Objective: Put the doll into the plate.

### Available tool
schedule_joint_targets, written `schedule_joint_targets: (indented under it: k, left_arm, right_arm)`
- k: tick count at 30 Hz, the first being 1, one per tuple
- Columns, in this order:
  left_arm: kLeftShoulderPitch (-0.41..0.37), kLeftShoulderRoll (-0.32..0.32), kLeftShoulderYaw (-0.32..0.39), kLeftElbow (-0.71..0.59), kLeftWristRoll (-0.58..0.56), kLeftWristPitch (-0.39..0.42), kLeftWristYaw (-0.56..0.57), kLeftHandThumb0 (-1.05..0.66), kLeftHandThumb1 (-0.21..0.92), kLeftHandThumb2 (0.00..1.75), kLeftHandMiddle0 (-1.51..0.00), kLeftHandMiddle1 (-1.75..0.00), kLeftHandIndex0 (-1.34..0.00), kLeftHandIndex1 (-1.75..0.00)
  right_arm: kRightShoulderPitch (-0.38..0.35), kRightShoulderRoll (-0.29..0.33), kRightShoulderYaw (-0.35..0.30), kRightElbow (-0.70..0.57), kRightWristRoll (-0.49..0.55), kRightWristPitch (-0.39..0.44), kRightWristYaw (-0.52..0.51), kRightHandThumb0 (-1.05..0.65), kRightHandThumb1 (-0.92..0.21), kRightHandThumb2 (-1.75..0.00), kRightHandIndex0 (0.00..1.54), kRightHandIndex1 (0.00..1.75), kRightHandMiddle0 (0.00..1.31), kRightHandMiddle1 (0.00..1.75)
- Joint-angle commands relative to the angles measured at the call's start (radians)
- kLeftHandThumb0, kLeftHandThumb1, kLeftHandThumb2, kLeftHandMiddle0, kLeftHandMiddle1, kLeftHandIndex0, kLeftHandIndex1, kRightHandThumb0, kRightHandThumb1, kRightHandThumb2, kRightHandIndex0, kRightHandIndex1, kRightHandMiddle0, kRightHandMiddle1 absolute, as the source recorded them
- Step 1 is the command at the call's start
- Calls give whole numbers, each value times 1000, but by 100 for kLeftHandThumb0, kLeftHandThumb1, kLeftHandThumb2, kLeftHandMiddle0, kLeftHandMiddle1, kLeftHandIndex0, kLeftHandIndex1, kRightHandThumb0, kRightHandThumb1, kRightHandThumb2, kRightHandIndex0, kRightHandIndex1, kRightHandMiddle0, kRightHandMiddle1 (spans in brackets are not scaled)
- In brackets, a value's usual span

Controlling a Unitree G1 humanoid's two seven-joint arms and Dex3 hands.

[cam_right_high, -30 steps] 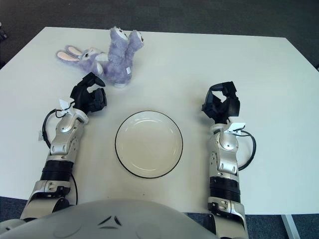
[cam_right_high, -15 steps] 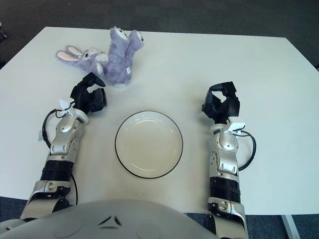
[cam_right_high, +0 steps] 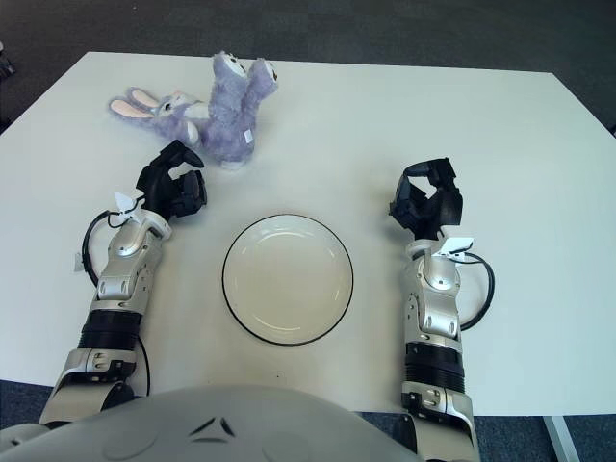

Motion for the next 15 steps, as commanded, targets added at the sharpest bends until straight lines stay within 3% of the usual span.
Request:
schedule_joint_targets:
  k: [1, 15]
  left_arm:
    - [38, -11, -2, 23, -2, -2, -2, -46, 37, 124, -111, -175, -57, -175]
    - [36, -14, -1, 25, -4, 1, 1, -46, 37, 125, -111, -175, -57, -175]
  right_arm:
    - [65, 41, 7, 42, 1, 6, 1, -39, -67, -87, 110, 175, 35, 175]
    - [64, 42, 5, 44, 5, 3, 4, -39, -68, -86, 110, 175, 35, 175]
